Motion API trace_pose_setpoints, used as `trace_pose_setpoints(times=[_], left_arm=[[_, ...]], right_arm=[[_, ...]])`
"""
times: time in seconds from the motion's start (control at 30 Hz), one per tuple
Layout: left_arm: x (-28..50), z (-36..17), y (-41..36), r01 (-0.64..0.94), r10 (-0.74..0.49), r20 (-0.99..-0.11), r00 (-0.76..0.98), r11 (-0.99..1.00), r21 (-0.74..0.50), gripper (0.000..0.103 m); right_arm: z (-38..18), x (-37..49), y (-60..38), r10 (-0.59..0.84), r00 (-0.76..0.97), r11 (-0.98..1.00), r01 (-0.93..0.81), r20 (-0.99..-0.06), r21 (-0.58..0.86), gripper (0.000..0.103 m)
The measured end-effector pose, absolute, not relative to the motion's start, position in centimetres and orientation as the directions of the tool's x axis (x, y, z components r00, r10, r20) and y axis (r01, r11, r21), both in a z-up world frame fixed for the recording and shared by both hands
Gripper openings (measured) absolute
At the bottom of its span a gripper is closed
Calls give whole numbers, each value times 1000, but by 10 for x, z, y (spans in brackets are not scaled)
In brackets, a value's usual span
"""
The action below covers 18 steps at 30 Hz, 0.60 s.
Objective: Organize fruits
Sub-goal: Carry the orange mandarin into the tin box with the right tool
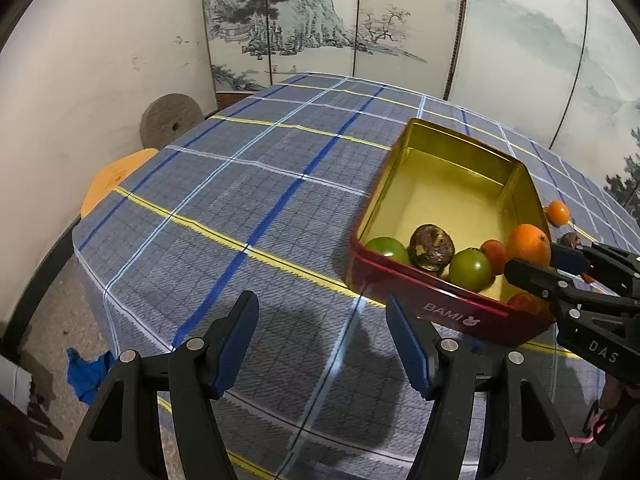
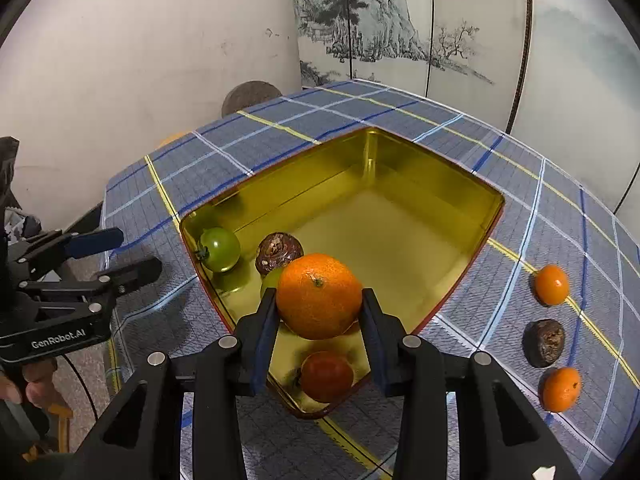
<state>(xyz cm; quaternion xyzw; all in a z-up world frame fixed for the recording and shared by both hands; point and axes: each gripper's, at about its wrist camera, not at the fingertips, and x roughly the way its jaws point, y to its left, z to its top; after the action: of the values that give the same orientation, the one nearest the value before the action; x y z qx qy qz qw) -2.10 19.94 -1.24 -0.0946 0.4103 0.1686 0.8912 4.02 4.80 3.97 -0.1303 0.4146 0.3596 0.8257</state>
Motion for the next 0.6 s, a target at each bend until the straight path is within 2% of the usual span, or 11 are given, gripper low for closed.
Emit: trace_pose_setpoints(times=[0.6], left_arm=[[-25, -15, 206, -383, 227, -762, 607, 923, -31, 67]], right_arm=[[26, 43, 54, 454, 394, 708, -704, -799, 55, 37]])
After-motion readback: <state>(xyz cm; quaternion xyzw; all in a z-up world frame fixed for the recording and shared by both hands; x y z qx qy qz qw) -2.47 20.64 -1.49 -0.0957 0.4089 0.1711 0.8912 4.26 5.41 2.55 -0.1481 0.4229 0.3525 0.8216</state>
